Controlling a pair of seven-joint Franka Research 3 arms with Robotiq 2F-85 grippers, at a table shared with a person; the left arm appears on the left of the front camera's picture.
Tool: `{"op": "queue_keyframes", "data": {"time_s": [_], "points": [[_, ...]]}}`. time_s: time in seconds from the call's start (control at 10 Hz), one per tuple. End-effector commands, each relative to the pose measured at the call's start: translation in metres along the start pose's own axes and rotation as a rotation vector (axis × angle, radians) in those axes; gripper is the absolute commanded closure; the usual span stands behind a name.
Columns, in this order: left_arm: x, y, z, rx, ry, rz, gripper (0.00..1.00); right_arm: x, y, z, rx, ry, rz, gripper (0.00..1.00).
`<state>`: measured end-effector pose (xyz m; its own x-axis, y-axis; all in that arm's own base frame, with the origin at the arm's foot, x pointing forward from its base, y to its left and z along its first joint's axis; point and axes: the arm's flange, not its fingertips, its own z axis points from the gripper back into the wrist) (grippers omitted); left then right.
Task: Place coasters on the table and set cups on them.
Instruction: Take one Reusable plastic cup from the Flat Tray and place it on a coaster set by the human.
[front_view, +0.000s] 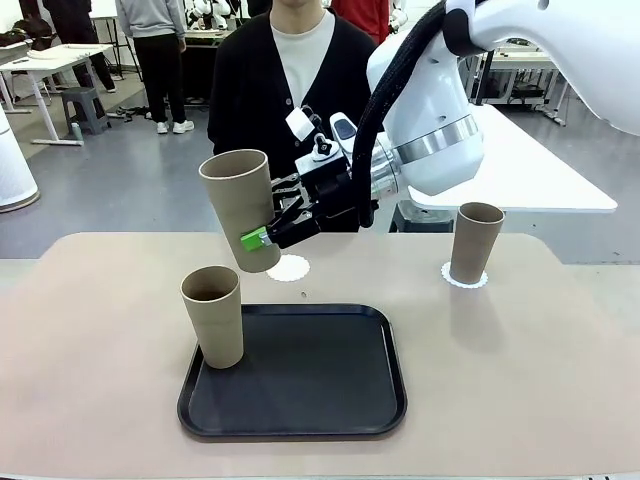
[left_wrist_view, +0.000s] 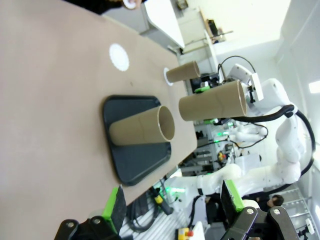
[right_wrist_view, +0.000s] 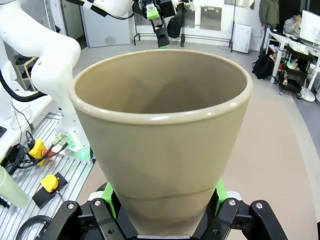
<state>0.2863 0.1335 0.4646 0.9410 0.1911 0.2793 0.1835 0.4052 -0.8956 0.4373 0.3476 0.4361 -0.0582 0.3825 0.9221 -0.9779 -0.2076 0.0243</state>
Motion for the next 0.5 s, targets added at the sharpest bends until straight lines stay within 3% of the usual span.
{"op": "queue_keyframes", "data": {"time_s": [0.0, 0.4], "points": [[0.0, -0.001, 0.002, -0.009, -0.006, -0.008, 0.0, -0.011, -0.031, 0.025, -0.018, -0.027, 0.003, 0.19], [0.0, -0.001, 0.002, -0.009, -0.006, -0.008, 0.0, -0.038, -0.122, 0.06, -0.034, -0.091, -0.095, 0.19]]}}
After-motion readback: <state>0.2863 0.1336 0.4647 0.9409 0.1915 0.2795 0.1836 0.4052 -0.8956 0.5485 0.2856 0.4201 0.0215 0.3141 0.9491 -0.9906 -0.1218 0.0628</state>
